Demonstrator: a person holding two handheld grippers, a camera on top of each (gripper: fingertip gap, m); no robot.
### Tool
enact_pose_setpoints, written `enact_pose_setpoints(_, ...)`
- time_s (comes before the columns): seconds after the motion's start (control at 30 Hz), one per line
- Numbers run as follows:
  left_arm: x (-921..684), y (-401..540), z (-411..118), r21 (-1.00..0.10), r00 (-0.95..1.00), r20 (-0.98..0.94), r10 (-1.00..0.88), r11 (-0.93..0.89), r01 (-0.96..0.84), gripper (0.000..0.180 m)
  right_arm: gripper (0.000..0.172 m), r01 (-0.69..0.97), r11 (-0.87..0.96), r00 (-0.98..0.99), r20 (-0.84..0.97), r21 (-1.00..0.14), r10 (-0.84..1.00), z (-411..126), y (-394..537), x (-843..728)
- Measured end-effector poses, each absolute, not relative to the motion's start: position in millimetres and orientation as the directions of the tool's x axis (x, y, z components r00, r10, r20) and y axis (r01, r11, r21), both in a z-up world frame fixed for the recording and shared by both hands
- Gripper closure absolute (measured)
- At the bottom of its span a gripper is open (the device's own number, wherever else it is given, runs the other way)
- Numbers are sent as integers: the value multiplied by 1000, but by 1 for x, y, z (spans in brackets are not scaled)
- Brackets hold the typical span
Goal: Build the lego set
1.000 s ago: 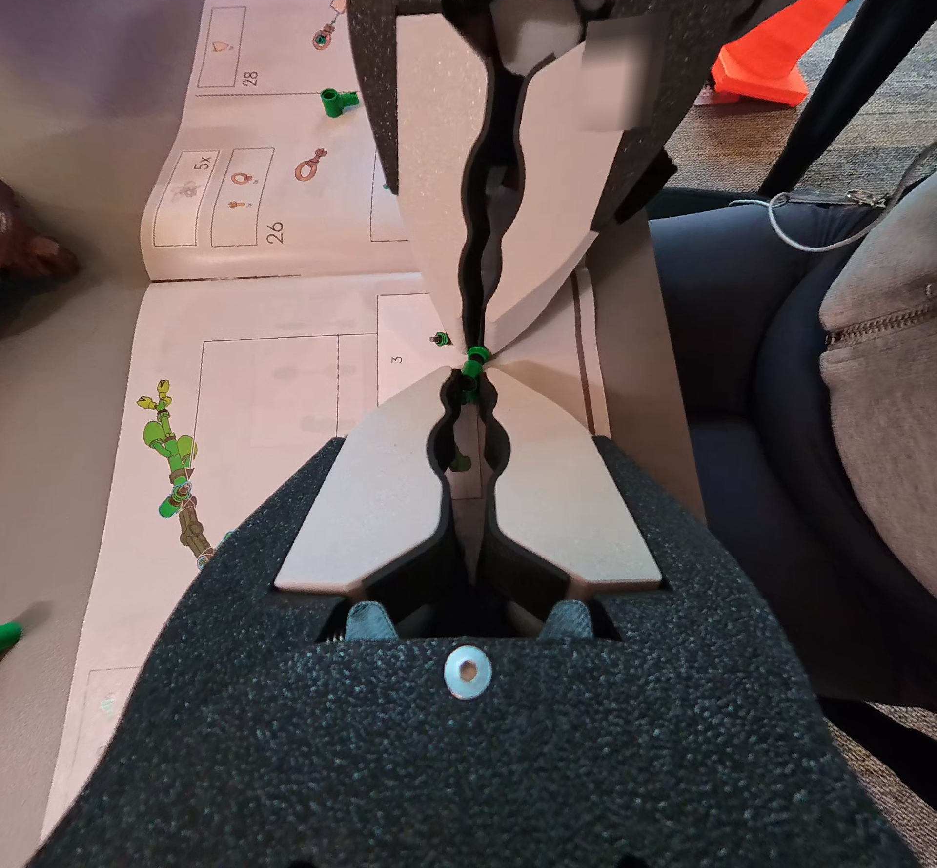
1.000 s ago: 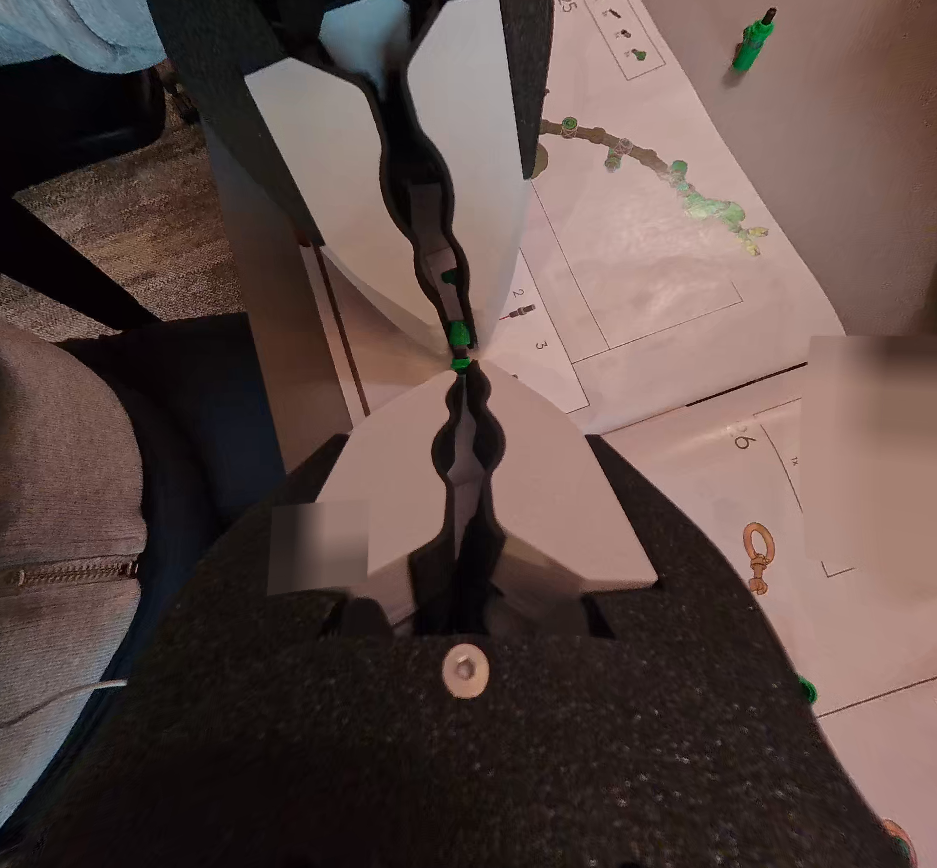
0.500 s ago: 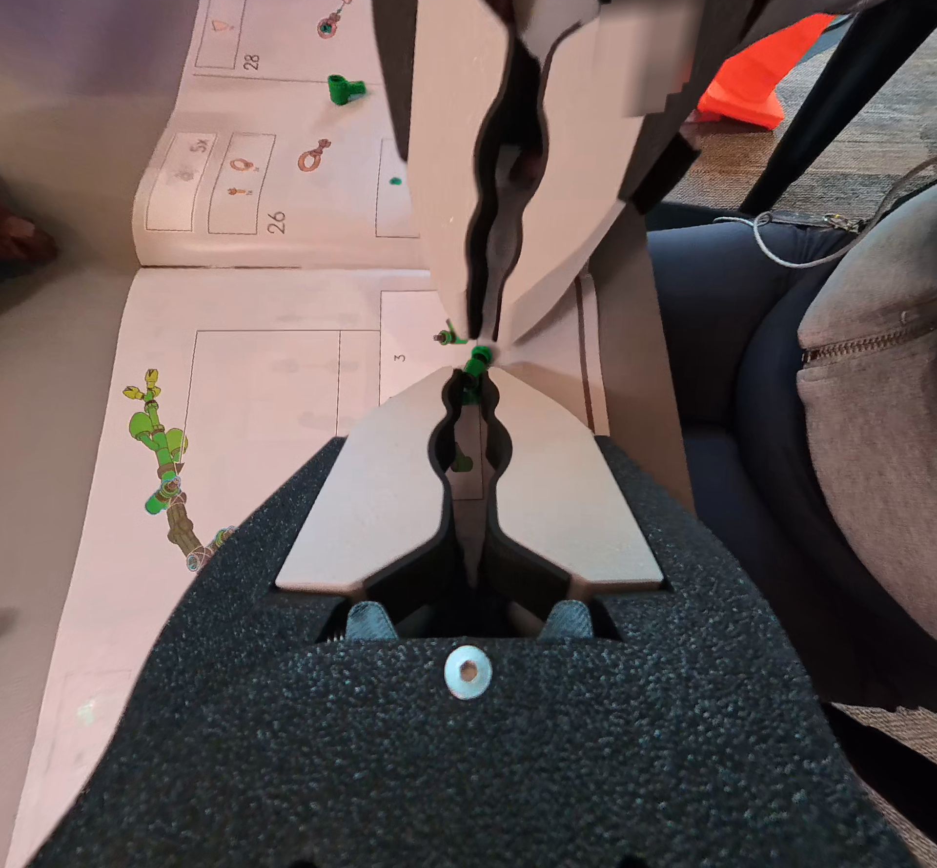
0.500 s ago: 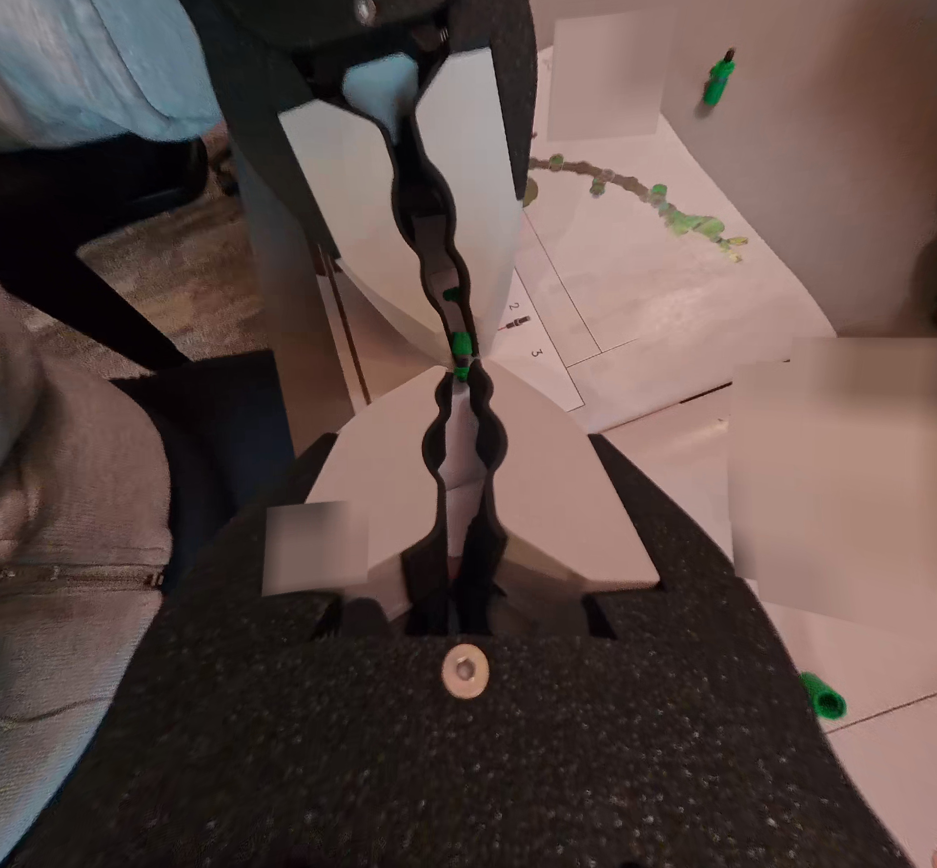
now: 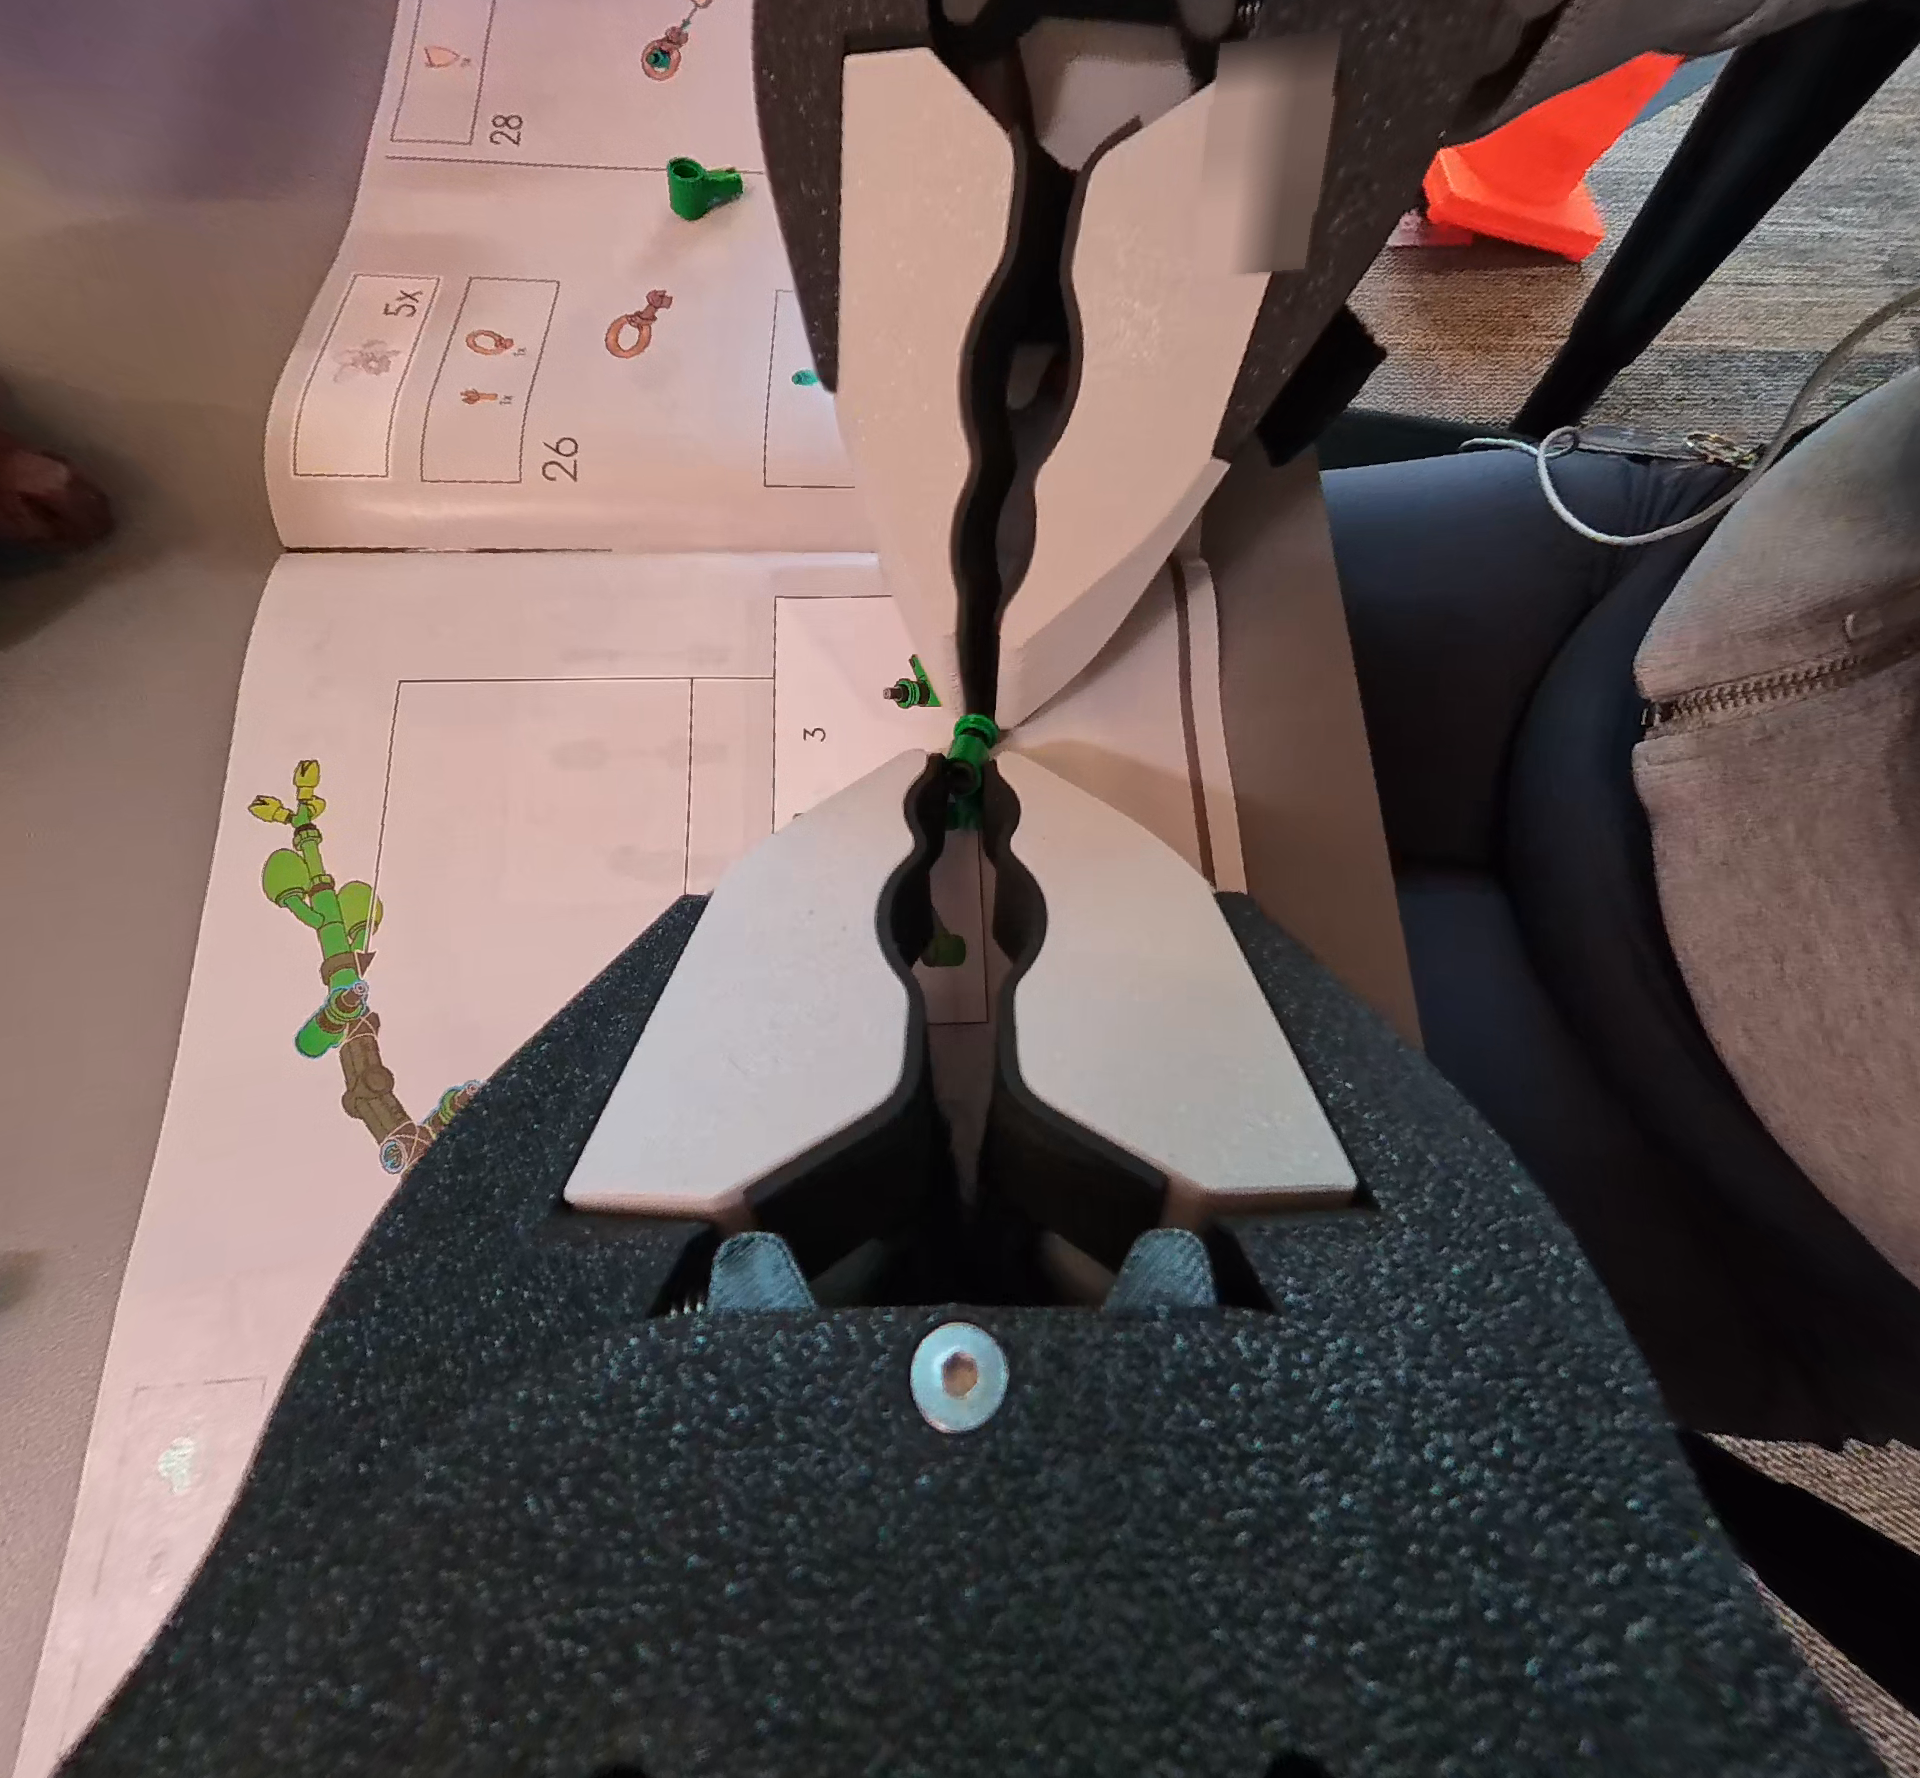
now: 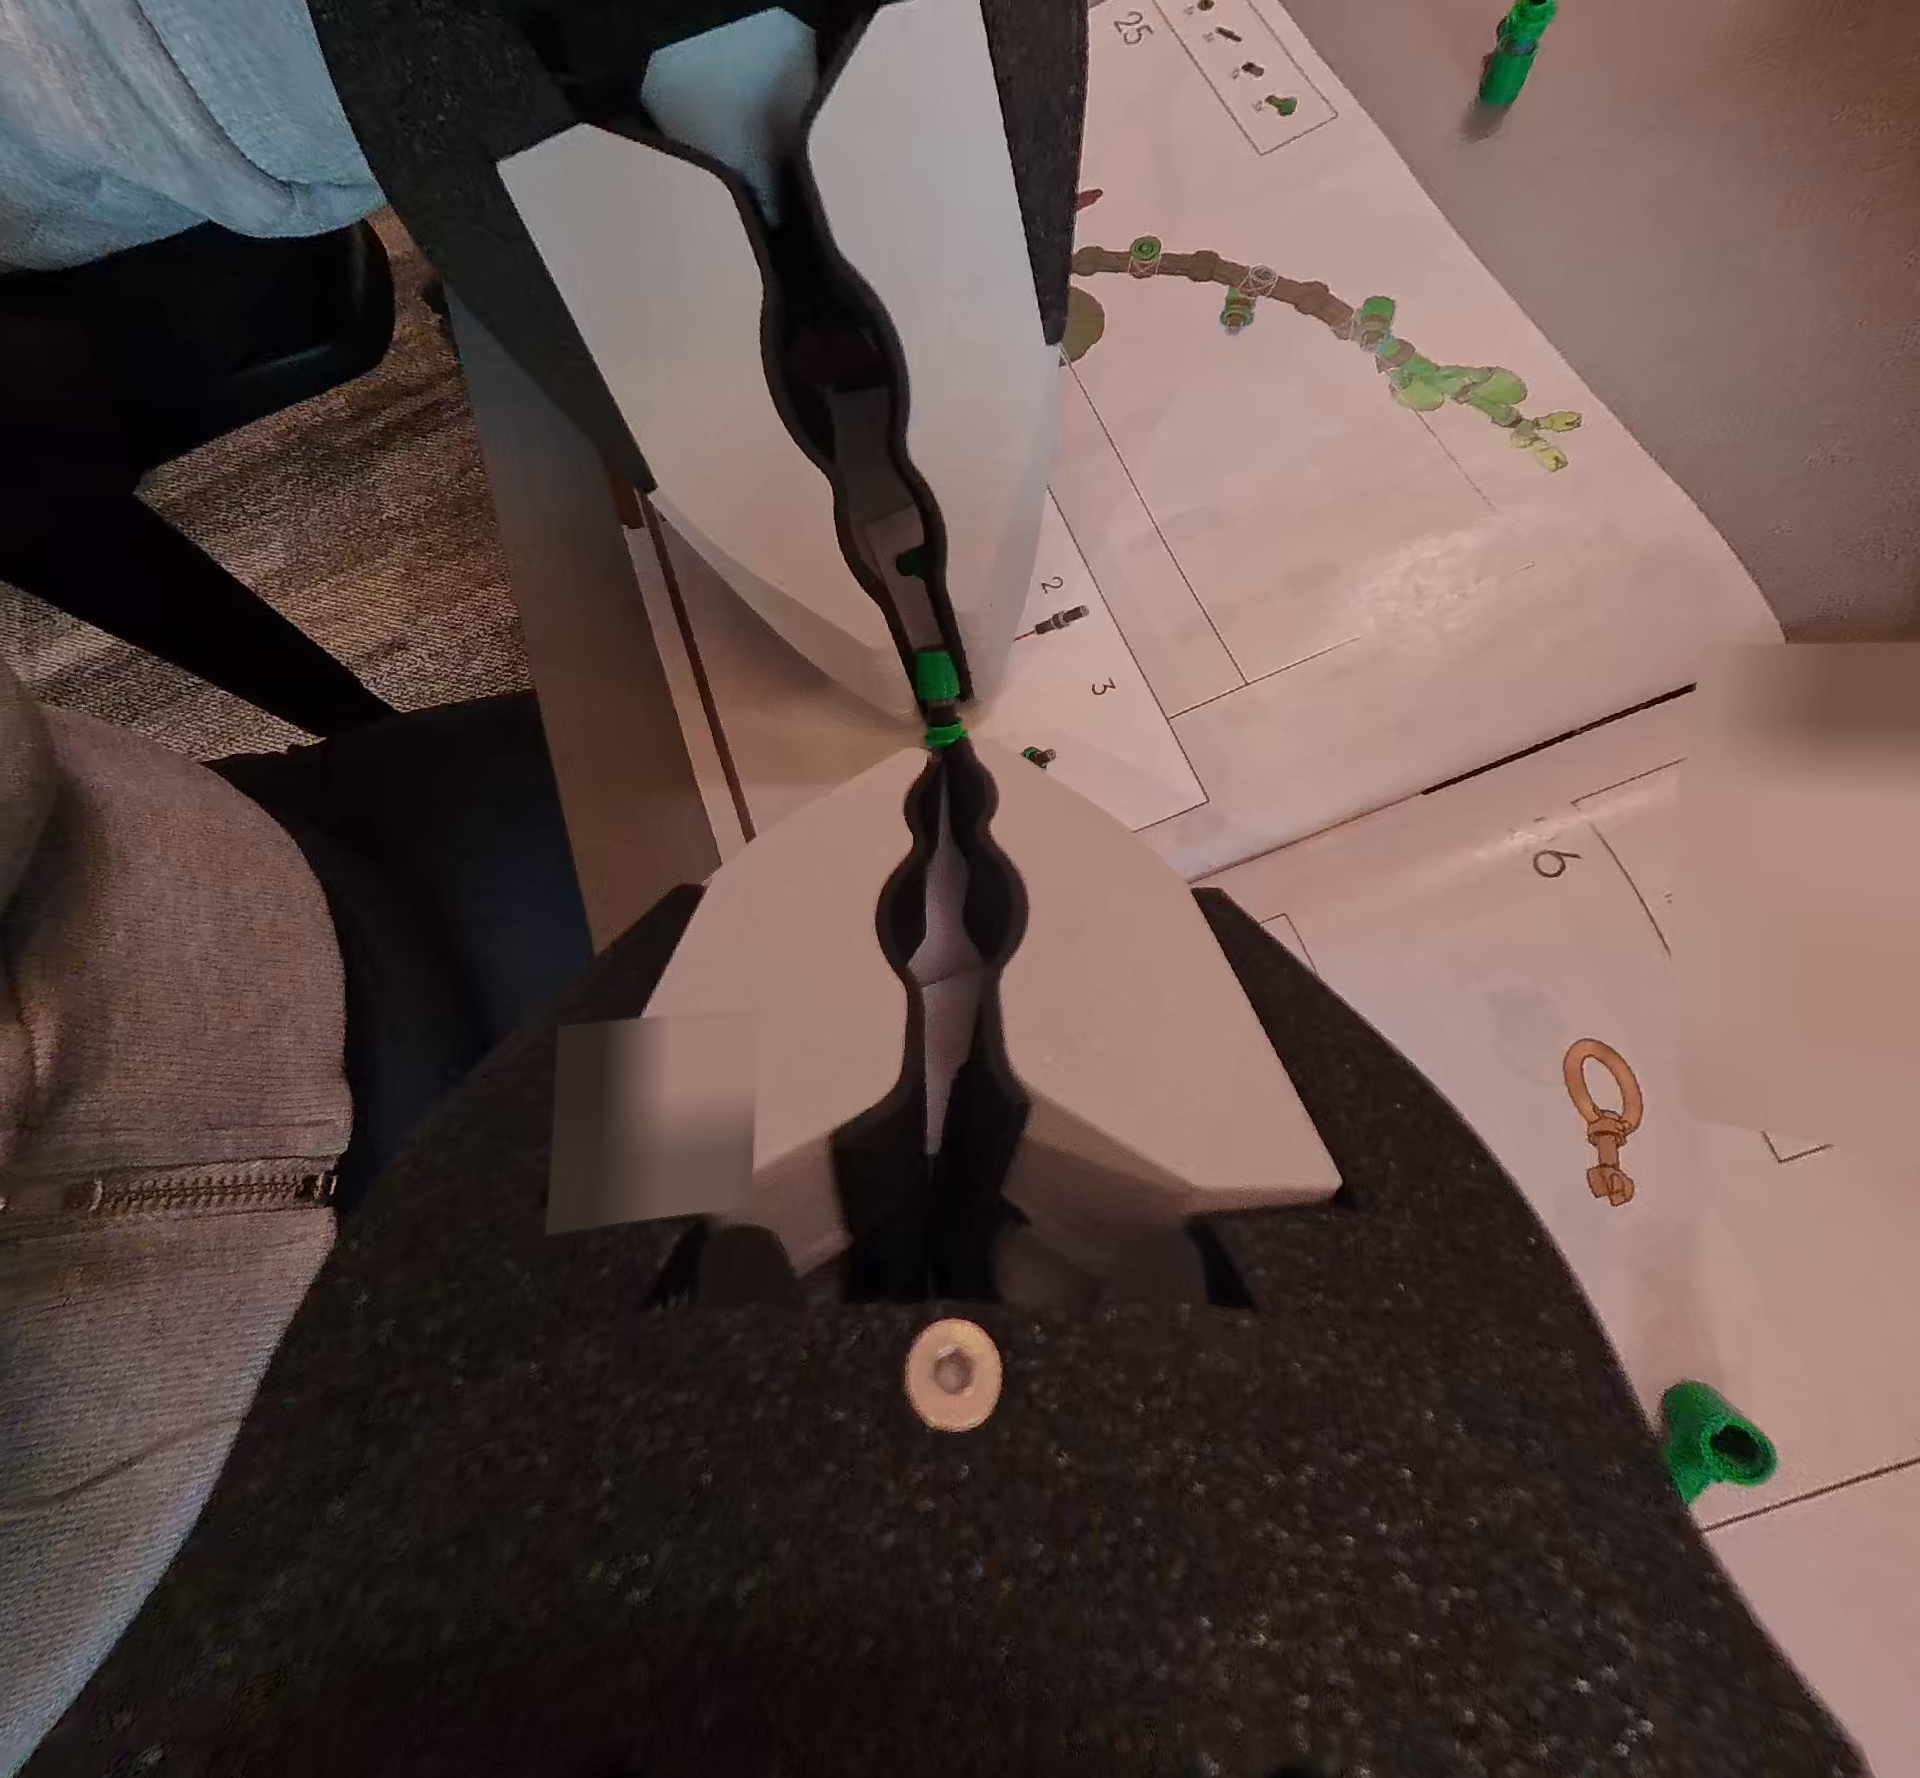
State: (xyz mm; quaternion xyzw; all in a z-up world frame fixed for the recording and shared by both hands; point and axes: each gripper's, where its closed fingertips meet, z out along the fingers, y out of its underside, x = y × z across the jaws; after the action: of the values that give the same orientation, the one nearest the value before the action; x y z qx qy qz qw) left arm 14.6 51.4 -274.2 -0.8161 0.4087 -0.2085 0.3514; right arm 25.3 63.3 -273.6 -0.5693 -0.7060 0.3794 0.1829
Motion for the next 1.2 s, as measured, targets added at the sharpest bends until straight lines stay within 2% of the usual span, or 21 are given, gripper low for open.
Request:
enact_pose_setpoints(0.43, 15, 52, -274, -745, 574, 46, -818, -411, -526, 175, 172, 640, 168, -351, -91, -750, 932, -273, 62, 23)
enact_pose_setpoints(0.63, 16, 51, -274, -745, 571, 41, -820, -406, -529, 175, 169, 650, 102, -309, -140, -753, 941, -272, 61, 20)
enact_pose_setpoints(0.9, 15, 53, -275, -741, 580, 84, -810, -440, -507, 174, 169, 666, 105, -296, -132, -738, 946, -271, 63, 21)
enact_pose_setpoints(0.97, 11, 59, -264, -784, 603, 142, -785, -461, -415, 174, 168, 652, 145, -294, -72, -744, 953, -264, 72, 20)
enact_pose_setpoints(1.03, 6, 62, -236, -864, 595, 237, -768, -446, -232, 174, 166, 590, 159, -251, 7, -792, 968, -244, 85, 20)
enact_pose_setpoints(1.1, 1, 64, -211, -900, 571, 320, -756, -431, -66, 174, 160, 456, 113, -260, -11, -883, 965, -218, 80, 16)
enact_pose_setpoints(1.2, 8, 61, -194, -903, 493, 397, -774, -424, 61, 174, 164, 245, 79, -272, 10, -966, 962, -186, 70, 11)
